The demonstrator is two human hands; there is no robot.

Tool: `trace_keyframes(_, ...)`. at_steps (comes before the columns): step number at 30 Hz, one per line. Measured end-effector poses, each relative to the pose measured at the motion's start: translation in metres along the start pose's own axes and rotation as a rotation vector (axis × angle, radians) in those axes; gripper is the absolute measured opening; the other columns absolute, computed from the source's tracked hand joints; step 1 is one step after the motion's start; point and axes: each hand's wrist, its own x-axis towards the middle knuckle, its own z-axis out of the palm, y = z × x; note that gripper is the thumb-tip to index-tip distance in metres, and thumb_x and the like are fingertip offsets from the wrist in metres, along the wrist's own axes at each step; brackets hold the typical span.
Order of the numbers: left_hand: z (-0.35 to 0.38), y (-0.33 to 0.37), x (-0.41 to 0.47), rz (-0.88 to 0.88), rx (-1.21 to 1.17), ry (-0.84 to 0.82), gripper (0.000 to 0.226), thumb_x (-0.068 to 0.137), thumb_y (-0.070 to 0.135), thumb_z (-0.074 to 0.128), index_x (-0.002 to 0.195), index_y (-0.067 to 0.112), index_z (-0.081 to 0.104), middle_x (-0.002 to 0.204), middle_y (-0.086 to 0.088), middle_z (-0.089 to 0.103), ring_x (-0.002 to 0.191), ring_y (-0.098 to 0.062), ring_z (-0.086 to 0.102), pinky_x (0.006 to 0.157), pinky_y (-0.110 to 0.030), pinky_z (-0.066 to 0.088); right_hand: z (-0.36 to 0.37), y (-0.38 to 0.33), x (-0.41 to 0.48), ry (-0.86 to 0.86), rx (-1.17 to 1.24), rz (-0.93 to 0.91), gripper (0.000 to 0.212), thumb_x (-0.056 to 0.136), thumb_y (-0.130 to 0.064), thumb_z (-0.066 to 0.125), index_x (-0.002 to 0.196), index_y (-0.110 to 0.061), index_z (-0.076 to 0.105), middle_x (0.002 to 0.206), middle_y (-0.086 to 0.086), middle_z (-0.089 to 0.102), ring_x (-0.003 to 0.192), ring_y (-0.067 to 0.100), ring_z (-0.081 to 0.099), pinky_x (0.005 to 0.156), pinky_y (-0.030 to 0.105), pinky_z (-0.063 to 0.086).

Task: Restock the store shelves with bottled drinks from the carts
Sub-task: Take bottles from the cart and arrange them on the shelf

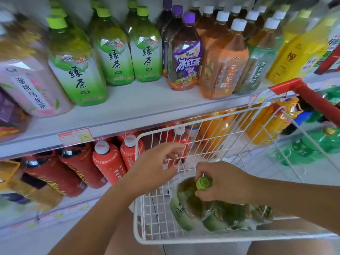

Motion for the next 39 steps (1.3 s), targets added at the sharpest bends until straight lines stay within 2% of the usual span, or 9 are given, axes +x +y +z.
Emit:
trace_keyframes(4, -0.016, 0.003, 0.0, -0.052, -0.121, -0.402, 0.102, 0.076, 0.009, 0.074, 0.149, 0.05, 0.014, 0.15, 0.026, 0.032, 0.135, 0.006, 0.034, 0.112, -0.028, 0.035, -0.043, -0.026, 0.001, 0.106, 0.155, -0.128, 0.024, 0.071, -0.022, 0.078, 0.088, -0.034, 0.067, 0.072, -0.02, 0.062, 0.064, -0.003, 0.054, 0.059, 0.015, 0.041)
trace_keyframes(6, -0.027, 0.01, 0.0, -0.049, -0.222, -0.492, 0.113, 0.073, 0.012, 0.08, 0.147, 0.056, 0.007, 0.147, 0.019, 0.042, 0.131, 0.001, 0.045, 0.11, -0.028, 0.04, -0.067, -0.042, 0.002, 0.143, 0.204, -0.214, 0.027, 0.07, -0.011, 0.078, 0.087, -0.031, 0.07, 0.078, -0.022, 0.065, 0.07, -0.005, 0.059, 0.06, 0.009, 0.042)
trace_keyframes(11, -0.053, 0.032, -0.004, -0.037, -0.36, 0.059, 0.085, 0.062, 0.008, 0.091, 0.129, 0.041, 0.051, 0.114, 0.019, 0.068, 0.104, 0.004, 0.064, 0.086, -0.016, 0.05, -0.102, -0.069, 0.002, 0.253, 0.355, -0.384, 0.042, 0.073, -0.009, 0.08, 0.103, -0.034, 0.066, 0.087, -0.012, 0.063, 0.078, 0.003, 0.059, 0.068, 0.015, 0.047)
trace_keyframes(15, -0.09, 0.034, -0.006, -0.001, -0.355, 0.276, 0.081, 0.06, 0.006, 0.092, 0.125, 0.038, 0.055, 0.114, 0.017, 0.068, 0.105, 0.001, 0.064, 0.088, -0.02, 0.053, -0.101, -0.079, 0.023, 0.251, 0.398, -0.336, 0.1, 0.063, -0.049, 0.08, 0.141, -0.053, 0.017, 0.131, -0.04, 0.034, 0.118, -0.017, 0.039, 0.088, 0.005, 0.039)
trace_keyframes(21, -0.144, 0.029, 0.006, 0.028, -0.228, 0.349, 0.088, 0.065, 0.023, 0.091, 0.137, 0.041, 0.044, 0.135, 0.022, 0.055, 0.123, 0.006, 0.051, 0.106, -0.03, 0.045, -0.082, -0.102, 0.081, 0.529, 0.473, -0.491, 0.086, 0.056, -0.021, 0.092, 0.114, -0.056, 0.039, 0.108, -0.044, 0.055, 0.103, -0.021, 0.052, 0.082, -0.002, 0.038)
trace_keyframes(25, -0.167, -0.014, 0.001, -0.124, -0.06, 0.435, 0.099, 0.071, 0.036, 0.085, 0.151, 0.032, 0.027, 0.153, 0.01, 0.037, 0.138, -0.002, 0.036, 0.112, -0.023, 0.032, -0.093, -0.116, 0.133, 0.644, 0.591, -0.503, 0.088, 0.055, -0.02, 0.092, 0.123, -0.049, 0.045, 0.115, -0.026, 0.062, 0.108, -0.008, 0.058, 0.092, 0.012, 0.043)
trace_keyframes(29, -0.159, -0.072, -0.027, -0.317, 0.187, 0.478, 0.07, 0.073, 0.054, 0.077, 0.132, 0.022, 0.058, 0.125, 0.004, 0.059, 0.112, -0.01, 0.055, 0.098, -0.027, 0.044, -0.102, -0.119, 0.177, 0.605, 0.607, -0.454, 0.09, 0.059, -0.017, 0.091, 0.133, -0.035, 0.043, 0.122, -0.017, 0.061, 0.11, -0.002, 0.057, 0.093, 0.011, 0.041)
trace_keyframes(32, -0.148, -0.098, -0.033, -0.321, 0.309, 0.534, 0.071, 0.06, 0.077, 0.058, 0.108, 0.026, 0.073, 0.097, 0.012, 0.066, 0.093, -0.011, 0.06, 0.083, -0.032, 0.049, -0.102, -0.118, 0.208, 0.577, 0.61, -0.379, 0.098, 0.058, -0.025, 0.091, 0.138, -0.027, 0.035, 0.126, -0.007, 0.059, 0.116, 0.012, 0.057, 0.104, 0.035, 0.044)
trace_keyframes(39, -0.127, -0.115, -0.02, -0.248, 0.381, 0.777, 0.021, 0.062, 0.048, 0.078, 0.073, 0.032, 0.071, 0.071, 0.015, 0.061, 0.08, -0.015, 0.059, 0.074, -0.043, 0.048, -0.102, -0.122, 0.245, 0.659, 0.619, -0.285, 0.085, 0.072, -0.029, 0.083, 0.139, -0.02, 0.031, 0.13, 0.002, 0.052, 0.115, 0.018, 0.052, 0.094, 0.029, 0.042)
